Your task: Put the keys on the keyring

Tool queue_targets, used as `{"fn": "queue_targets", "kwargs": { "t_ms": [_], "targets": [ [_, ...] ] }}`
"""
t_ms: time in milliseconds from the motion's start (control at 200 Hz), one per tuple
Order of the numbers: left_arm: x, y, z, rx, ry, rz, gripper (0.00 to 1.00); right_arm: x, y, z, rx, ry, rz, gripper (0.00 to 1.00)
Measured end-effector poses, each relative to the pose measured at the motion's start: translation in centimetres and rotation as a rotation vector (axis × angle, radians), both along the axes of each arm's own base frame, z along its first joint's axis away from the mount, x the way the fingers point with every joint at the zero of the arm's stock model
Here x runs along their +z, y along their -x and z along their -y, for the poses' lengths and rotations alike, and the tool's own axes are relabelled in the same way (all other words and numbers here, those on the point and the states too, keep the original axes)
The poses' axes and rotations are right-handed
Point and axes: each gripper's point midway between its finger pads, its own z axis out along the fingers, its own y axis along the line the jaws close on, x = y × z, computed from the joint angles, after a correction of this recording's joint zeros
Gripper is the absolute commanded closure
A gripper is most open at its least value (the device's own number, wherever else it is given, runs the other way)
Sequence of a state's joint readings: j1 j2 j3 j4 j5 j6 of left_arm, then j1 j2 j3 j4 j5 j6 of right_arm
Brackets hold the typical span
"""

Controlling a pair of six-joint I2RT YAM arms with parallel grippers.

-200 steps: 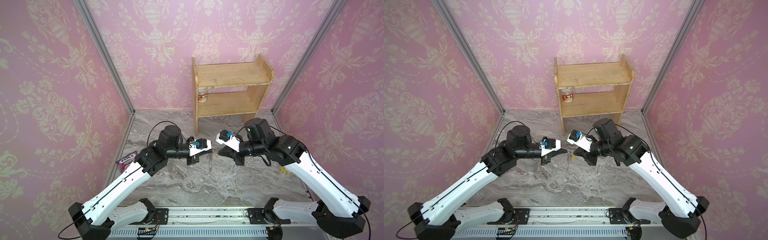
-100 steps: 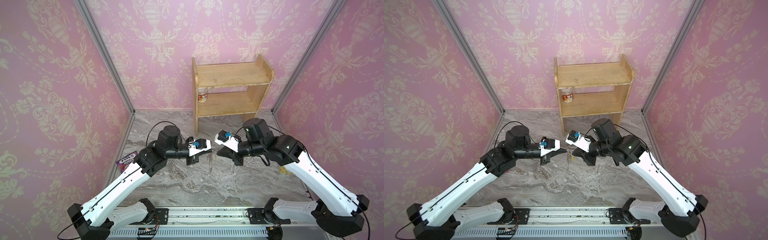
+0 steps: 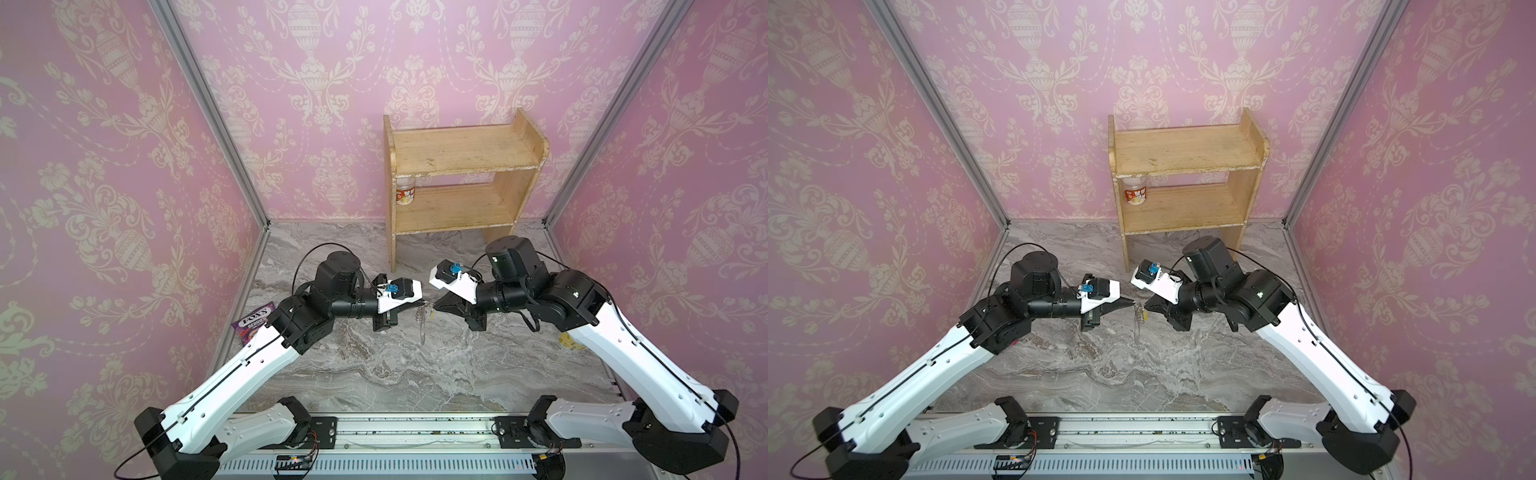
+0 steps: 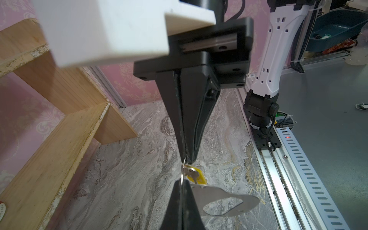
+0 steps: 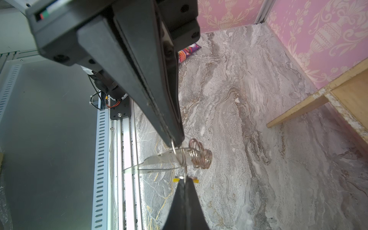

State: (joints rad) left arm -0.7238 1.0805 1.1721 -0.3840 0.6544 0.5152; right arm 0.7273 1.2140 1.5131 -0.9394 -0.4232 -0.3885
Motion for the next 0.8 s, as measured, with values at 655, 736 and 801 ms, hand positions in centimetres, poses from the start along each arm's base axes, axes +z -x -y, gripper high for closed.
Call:
{"fn": "queue_targets", "kwargs": {
  "t_ms": [655,736,801],
  "targets": [
    [1.0,-0.1,-0.4,0.024,0.02,0.036,1.0,0.3,-0.1,-0.2,0.005,-0.012,0.006,1.0],
    [1.1,-0.1,-0.4,0.028,0.023,0.041,1.0,0.3,0.0,-0.2,0.003,-0.013,0.004,1.0],
    [1.1,-0.2,-0.4,0.029,0.023,0.042,1.0,0.3,-0.1,-0.2,0.001,-0.015,0.001,1.0]
  ]
}}
